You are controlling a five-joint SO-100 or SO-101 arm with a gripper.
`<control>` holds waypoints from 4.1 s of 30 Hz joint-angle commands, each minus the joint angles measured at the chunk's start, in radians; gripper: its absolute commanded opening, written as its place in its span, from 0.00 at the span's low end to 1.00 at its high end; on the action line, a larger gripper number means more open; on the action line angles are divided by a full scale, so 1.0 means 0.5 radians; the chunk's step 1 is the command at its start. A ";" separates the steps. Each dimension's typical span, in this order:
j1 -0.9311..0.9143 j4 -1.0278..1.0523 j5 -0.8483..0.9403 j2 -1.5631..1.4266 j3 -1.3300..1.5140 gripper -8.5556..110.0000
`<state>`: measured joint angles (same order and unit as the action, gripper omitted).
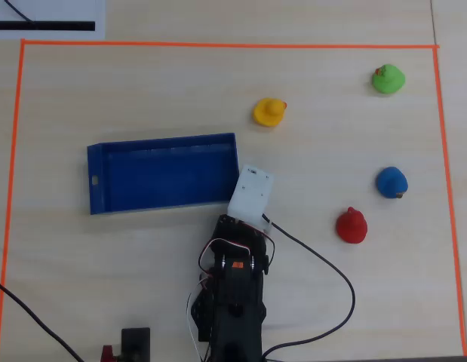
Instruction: Grasp red duck and put it into box.
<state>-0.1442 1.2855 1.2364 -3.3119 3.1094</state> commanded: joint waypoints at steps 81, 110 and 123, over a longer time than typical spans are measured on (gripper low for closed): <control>0.025 0.034 -0.025 0.003 0.003 0.07; -1.494 -0.525 0.552 2.034 -2.804 0.38; -1.976 -1.169 0.792 2.310 -2.362 0.39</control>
<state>-1.1045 0.7517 1.5999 -2.1552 1.9083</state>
